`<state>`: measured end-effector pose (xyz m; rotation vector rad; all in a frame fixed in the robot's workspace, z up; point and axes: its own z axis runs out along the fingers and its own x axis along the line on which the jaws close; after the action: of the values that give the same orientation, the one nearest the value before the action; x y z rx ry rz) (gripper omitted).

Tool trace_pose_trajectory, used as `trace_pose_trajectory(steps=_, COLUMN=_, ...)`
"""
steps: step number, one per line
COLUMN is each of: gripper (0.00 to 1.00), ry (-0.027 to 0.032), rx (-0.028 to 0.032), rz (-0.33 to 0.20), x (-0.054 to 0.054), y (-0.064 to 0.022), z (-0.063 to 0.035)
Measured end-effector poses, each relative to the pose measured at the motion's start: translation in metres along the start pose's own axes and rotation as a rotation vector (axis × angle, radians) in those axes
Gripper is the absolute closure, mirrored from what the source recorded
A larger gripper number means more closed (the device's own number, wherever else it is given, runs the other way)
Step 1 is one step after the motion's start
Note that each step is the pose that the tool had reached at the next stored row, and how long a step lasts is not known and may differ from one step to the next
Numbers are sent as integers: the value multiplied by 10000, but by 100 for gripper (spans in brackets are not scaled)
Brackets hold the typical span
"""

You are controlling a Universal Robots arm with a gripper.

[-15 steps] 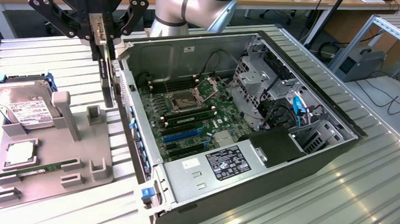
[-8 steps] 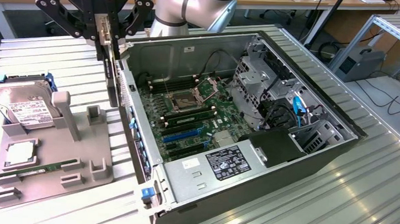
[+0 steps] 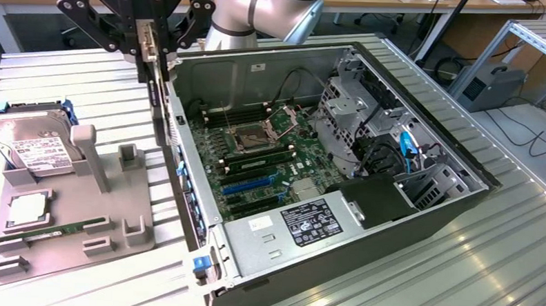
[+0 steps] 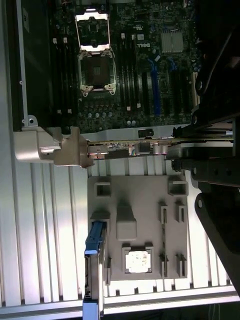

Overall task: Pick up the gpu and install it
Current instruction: 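Pick up the gpu and move the gpu toward the slot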

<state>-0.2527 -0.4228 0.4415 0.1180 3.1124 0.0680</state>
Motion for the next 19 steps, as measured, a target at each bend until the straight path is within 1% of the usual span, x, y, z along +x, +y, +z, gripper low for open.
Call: trace_pose_trajectory(steps=19, gripper=73, ry=0, rx=0, rz=0, x=-121, y=8, z=18)
